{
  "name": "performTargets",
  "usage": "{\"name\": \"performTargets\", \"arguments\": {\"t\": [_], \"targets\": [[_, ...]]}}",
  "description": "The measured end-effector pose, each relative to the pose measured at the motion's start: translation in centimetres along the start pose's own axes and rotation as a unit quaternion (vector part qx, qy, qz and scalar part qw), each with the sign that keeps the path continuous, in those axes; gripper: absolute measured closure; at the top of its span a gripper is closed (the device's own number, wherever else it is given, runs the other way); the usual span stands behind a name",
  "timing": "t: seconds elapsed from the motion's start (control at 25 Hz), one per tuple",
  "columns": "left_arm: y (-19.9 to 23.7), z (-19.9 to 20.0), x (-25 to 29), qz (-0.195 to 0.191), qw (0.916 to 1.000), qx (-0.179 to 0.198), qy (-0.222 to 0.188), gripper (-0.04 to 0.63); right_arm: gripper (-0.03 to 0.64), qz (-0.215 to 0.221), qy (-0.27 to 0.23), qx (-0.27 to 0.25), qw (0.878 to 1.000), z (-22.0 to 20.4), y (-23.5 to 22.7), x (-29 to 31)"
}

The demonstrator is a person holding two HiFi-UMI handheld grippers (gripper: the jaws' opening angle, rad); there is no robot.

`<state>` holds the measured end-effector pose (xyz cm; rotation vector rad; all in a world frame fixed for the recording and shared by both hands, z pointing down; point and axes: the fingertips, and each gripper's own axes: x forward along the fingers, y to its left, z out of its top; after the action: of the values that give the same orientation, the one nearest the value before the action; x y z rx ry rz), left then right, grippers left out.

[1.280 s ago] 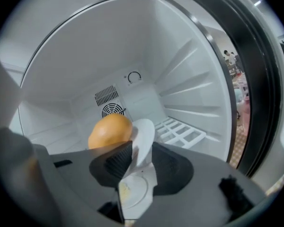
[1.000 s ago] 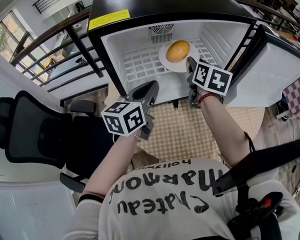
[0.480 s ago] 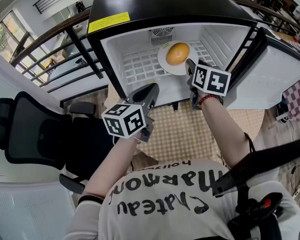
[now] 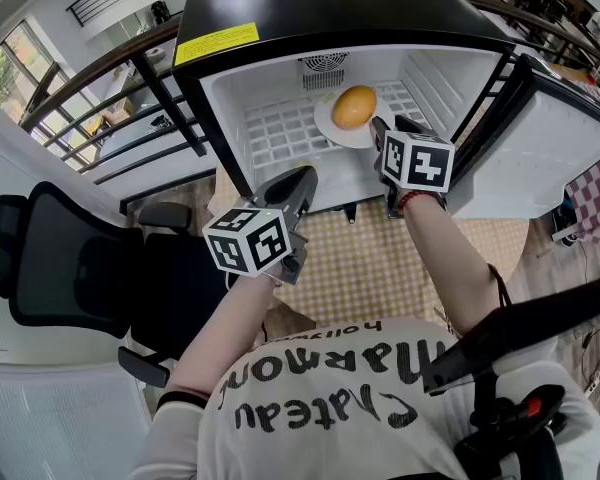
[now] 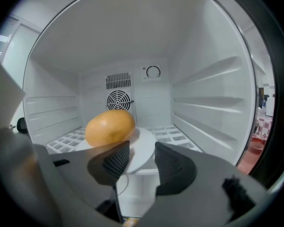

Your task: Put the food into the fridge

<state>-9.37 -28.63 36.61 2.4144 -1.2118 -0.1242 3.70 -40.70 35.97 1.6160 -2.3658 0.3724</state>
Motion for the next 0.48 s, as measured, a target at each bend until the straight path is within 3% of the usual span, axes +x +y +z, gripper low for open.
{"name": "performTargets", "arguments": {"t": [0.48], "targets": [[0.09, -0.37, -0.3, 0.003, 1.0, -0.004, -0.001, 0.591, 0.439, 0.001, 0.006, -0.068, 0.998, 0.26, 0.55, 0.57]]}}
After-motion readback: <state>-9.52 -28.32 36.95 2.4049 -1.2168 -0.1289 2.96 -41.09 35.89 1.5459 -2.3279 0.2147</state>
